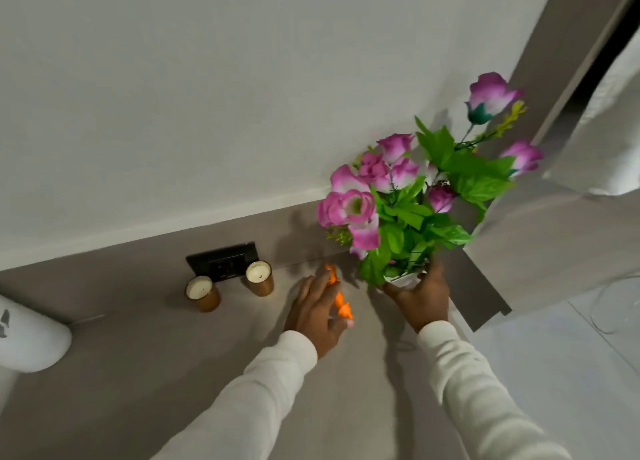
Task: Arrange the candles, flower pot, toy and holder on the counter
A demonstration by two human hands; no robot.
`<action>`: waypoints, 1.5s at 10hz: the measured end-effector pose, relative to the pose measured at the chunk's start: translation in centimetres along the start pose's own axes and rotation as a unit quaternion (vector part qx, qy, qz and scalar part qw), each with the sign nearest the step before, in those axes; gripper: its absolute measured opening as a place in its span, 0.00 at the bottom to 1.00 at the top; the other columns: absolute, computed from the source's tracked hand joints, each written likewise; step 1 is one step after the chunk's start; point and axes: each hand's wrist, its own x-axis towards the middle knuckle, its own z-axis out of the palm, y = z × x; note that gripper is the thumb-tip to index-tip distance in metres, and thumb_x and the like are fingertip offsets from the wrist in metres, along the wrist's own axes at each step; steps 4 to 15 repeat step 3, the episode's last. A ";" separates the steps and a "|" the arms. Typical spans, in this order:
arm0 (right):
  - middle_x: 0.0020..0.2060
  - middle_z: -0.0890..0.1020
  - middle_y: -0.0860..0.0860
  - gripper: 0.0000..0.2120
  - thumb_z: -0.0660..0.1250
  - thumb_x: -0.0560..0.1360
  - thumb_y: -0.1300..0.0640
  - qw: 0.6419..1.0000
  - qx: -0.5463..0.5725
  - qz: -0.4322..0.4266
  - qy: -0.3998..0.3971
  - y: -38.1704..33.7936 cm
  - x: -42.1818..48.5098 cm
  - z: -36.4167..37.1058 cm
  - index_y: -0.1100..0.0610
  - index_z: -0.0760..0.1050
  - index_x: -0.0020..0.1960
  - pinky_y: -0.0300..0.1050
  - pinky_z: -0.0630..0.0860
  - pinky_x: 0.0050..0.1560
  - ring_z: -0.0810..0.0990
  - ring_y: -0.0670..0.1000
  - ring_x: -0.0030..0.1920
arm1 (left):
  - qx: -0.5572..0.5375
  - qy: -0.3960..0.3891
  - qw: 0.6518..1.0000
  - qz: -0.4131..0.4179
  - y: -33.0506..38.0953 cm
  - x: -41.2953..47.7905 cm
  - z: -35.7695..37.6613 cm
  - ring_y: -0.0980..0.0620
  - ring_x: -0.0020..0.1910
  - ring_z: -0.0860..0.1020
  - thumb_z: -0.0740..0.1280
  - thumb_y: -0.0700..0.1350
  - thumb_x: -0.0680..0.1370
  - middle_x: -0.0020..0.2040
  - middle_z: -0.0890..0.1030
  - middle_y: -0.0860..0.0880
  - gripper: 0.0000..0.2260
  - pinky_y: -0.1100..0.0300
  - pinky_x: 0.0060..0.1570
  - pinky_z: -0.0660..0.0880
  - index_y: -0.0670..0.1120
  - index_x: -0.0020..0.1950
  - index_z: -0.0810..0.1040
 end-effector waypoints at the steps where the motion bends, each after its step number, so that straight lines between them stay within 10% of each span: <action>1: 0.59 0.82 0.55 0.41 0.85 0.58 0.49 1.000 0.003 0.001 0.008 0.0 0.7 0.6 0.53 0.70 0.65 0.45 0.75 0.57 0.81 0.58 0.57 | -0.011 0.025 1.000 -0.012 -0.5 0.8 0.5 0.40 0.73 0.63 0.69 0.54 0.70 0.78 0.60 0.47 0.30 0.52 0.73 0.59 0.47 0.71 0.69; 15: 0.63 0.79 0.56 0.45 0.84 0.59 0.47 1.000 -0.004 -0.011 -0.013 -1.5 2.2 1.6 0.56 0.68 0.70 0.54 0.76 0.63 0.79 0.59 0.62 | -0.036 0.040 0.998 -0.023 -0.3 1.6 0.1 0.41 0.72 0.64 0.71 0.53 0.69 0.77 0.61 0.48 0.31 0.51 0.71 0.63 0.46 0.70 0.69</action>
